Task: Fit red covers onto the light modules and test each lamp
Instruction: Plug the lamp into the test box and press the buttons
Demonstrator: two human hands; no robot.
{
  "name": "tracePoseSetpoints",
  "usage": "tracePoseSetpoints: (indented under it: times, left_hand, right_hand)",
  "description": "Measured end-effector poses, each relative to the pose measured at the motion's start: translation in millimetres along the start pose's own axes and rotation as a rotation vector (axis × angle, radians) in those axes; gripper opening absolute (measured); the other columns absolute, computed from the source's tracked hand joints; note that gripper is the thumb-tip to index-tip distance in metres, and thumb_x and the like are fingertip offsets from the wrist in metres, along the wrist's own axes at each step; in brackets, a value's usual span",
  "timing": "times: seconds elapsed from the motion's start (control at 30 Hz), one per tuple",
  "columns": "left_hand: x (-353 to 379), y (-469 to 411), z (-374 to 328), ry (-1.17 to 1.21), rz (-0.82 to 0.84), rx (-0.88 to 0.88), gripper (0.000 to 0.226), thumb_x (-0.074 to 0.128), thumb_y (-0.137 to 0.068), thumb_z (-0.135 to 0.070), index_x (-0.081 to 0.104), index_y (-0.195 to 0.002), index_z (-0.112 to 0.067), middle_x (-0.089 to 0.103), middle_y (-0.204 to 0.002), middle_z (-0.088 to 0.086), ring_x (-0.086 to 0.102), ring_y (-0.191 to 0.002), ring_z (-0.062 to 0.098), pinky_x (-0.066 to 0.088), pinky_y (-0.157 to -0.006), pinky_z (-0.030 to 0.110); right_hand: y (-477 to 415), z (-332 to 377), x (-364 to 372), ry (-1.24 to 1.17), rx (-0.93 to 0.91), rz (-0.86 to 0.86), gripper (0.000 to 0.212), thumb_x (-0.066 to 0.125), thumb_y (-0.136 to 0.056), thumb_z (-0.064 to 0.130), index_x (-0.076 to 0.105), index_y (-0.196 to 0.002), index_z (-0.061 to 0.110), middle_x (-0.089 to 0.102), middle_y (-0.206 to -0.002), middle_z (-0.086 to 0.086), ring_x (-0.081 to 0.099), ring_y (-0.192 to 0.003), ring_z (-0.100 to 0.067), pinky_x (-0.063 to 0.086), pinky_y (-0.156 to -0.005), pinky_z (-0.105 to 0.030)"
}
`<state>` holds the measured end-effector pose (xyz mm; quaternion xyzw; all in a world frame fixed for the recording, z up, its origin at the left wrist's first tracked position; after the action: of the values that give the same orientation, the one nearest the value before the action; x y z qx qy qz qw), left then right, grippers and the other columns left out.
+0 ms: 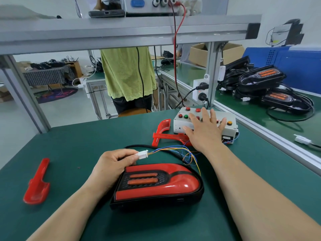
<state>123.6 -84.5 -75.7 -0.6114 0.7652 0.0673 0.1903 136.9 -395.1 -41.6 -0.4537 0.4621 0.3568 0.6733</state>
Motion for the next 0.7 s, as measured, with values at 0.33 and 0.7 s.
tracePoseSetpoints:
  times: [0.33,0.7]
  left_hand:
    - [-1.5,3.2,-3.9,-0.010,-0.022,-0.023,0.012,0.074,-0.084,-0.034,0.078,-0.090,-0.043,0.075,-0.083,0.000,0.063,-0.067,0.004,0.051,-0.072,0.027]
    - [1.3,10.8,-17.3,-0.050,-0.027,-0.049,0.064,0.068,-0.043,-0.091,0.076,-0.088,-0.047,0.073,-0.082,-0.005,0.061,-0.063,0.000,0.049,-0.071,0.029]
  right_hand:
    - [1.5,-0.6,-0.9,0.040,0.001,0.020,0.062,0.027,-0.099,0.065,0.017,-0.156,0.042,-0.003,-0.168,-0.004,-0.010,-0.153,-0.031,-0.009,-0.116,-0.064]
    - [0.5,0.1,-4.5,0.079,-0.002,0.019,0.061,0.030,-0.098,0.065,0.020,-0.154,0.044,0.001,-0.167,-0.004,-0.003,-0.153,-0.031,-0.001,-0.117,-0.063]
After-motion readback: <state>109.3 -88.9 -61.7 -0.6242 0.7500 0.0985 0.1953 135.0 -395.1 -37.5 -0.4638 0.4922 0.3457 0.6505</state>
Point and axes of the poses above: each hand's wrist, its own y-axis away from the middle knuckle, its own x-axis out of the palm, z = x × y, the point moved 10 cm from there along -y, towards the middle knuckle
